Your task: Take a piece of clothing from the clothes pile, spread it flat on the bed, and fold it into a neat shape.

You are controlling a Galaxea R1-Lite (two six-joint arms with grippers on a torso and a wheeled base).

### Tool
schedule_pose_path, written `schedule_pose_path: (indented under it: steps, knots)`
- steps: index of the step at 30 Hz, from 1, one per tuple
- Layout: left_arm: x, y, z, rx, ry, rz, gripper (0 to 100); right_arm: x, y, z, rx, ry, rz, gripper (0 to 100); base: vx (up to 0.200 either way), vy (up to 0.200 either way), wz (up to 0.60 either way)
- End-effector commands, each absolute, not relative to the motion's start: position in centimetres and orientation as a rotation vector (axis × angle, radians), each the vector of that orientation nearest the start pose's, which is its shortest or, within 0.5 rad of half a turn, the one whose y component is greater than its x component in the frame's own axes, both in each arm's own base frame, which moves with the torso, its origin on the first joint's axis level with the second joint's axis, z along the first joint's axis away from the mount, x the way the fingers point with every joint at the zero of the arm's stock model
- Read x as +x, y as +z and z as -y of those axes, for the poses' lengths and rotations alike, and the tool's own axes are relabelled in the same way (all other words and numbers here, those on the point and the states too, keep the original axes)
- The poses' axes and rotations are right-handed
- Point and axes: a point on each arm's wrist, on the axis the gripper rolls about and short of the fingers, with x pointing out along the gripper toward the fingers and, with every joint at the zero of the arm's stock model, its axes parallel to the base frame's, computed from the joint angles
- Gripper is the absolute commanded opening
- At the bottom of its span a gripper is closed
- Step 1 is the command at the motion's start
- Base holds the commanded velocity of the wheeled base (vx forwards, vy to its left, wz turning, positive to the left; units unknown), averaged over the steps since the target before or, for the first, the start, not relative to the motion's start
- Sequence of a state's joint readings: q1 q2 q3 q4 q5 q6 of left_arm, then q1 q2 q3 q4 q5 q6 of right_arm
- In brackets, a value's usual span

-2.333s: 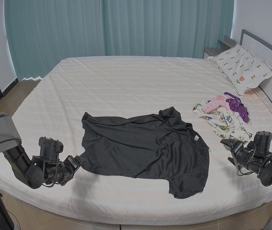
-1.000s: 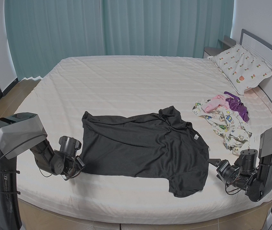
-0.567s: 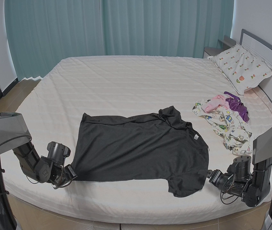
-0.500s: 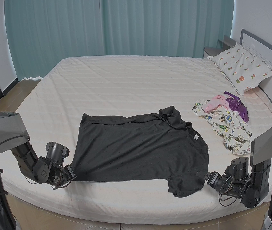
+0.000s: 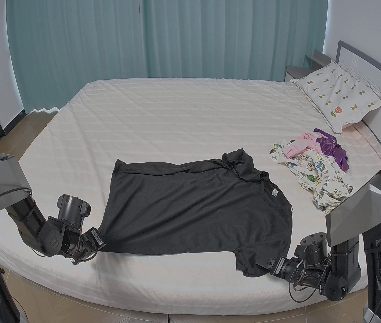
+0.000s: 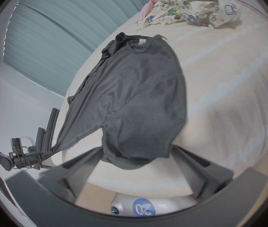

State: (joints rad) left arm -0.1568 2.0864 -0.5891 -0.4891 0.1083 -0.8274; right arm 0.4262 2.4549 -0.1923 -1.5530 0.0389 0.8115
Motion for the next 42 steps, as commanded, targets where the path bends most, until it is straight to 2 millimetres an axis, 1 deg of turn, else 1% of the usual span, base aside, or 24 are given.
schedule_pose_path:
  steps: [1,4,8,10,11,12,13,15,17,19,22,26,27,33,42]
  knots:
    - [28.8,0.7,3.9,-0.635,0.374,-0.943,0,24.3,-6.7,-11.2,0.619,0.152,-0.812,0,0.000,0.000,0.00]
    - [28.8,0.7,3.8,-0.636,0.377,-0.944,0,24.3,-6.6,-11.2,0.607,0.152,-0.805,0,0.000,0.000,0.00]
    - [28.7,0.6,3.8,-0.635,0.379,-0.946,0,24.1,-6.0,-10.6,0.590,0.132,-0.791,0,0.000,0.000,0.00]
    - [28.7,0.9,3.8,-0.639,0.376,-0.939,0,23.6,-4.7,-9.9,0.601,0.134,-0.777,0,0.000,0.000,0.00]
    - [28.7,1.0,3.8,-0.640,0.375,-0.936,0,23.4,-4.4,-9.8,0.604,0.132,-0.773,0,0.000,0.000,0.00]
    - [28.5,1.3,3.8,-0.643,0.373,-0.929,0,23.0,-3.1,-9.3,0.619,0.144,-0.758,0,0.000,0.000,0.00]
    - [28.3,1.6,3.7,-0.643,0.370,-0.925,0,22.7,-2.4,-8.9,0.634,0.157,-0.751,0,0.000,0.000,0.00]
    - [27.9,1.8,3.7,-0.643,0.369,-0.926,0,21.9,-1.4,-8.1,0.655,0.179,-0.760,0,0.000,0.000,0.00]
    - [27.4,1.8,3.6,-0.642,0.368,-0.933,0,20.8,-0.8,-7.3,0.667,0.183,-0.786,0,0.000,0.000,0.00]
    - [26.9,2.0,3.6,-0.642,0.365,-0.938,0,20.5,-0.8,-6.9,0.673,0.175,-0.804,0,0.000,0.000,0.00]
    - [26.0,2.3,3.5,-0.644,0.349,-0.957,0,20.2,-1.3,-6.3,0.664,0.125,-0.856,0,0.000,0.000,0.00]
    - [25.3,2.4,3.4,-0.630,0.335,-0.972,0,19.7,-1.3,-6.1,0.614,0.121,-0.904,0,0.000,0.000,0.00]
    - [24.7,2.1,3.4,-0.609,0.336,-0.998,0,19.3,-1.3,-6.1,0.587,0.123,-0.928,0,0.000,0.000,0.00]
    - [22.9,1.1,3.1,-0.536,0.332,-1.073,0,18.3,-1.0,-5.7,0.530,0.110,-1.001,0,0.000,0.000,0.00]
    - [20.6,0.1,2.9,-0.461,0.325,-1.168,0,17.4,-1.7,-5.5,0.481,0.087,-1.108,0,0.000,0.000,0.00]
